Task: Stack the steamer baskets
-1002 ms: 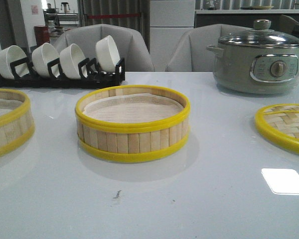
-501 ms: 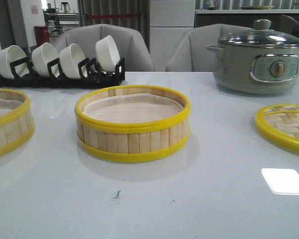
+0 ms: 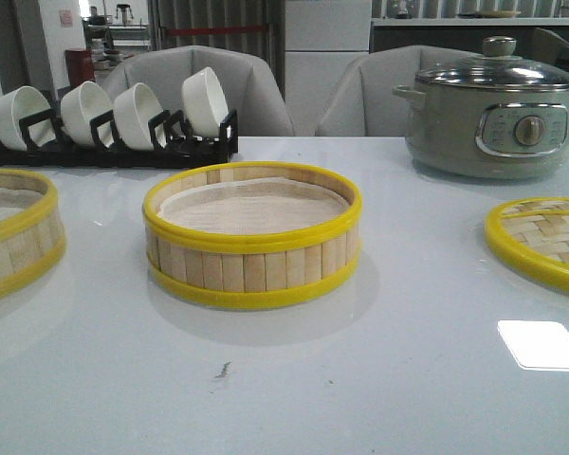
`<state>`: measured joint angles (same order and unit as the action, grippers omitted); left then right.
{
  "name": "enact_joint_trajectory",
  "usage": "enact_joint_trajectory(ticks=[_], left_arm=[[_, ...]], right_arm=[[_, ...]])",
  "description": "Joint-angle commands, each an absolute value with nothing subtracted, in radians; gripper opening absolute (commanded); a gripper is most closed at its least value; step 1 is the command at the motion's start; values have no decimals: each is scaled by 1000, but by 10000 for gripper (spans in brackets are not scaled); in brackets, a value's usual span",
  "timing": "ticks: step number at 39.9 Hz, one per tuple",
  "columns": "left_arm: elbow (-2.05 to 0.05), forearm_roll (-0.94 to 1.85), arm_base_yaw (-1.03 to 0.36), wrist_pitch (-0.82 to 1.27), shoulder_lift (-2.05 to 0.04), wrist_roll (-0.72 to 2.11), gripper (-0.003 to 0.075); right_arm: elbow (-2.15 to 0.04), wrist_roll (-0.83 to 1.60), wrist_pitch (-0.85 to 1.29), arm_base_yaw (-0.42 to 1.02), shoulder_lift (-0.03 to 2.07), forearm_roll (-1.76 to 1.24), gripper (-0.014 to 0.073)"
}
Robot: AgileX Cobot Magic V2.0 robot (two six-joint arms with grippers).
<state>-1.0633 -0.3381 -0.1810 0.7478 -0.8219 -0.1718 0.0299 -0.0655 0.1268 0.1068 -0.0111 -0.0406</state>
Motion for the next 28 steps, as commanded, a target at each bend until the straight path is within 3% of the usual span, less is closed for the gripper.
enact_joint_trajectory(ticks=[1,28], left_arm=[[-1092,-354,-186,660,-821,-172,87],[-1092,-341,-186,665,-821,-172,87]], right_arm=[[15,-57,38,107,-31,-40,48],[15,-57,33,106,-31,-39,48]])
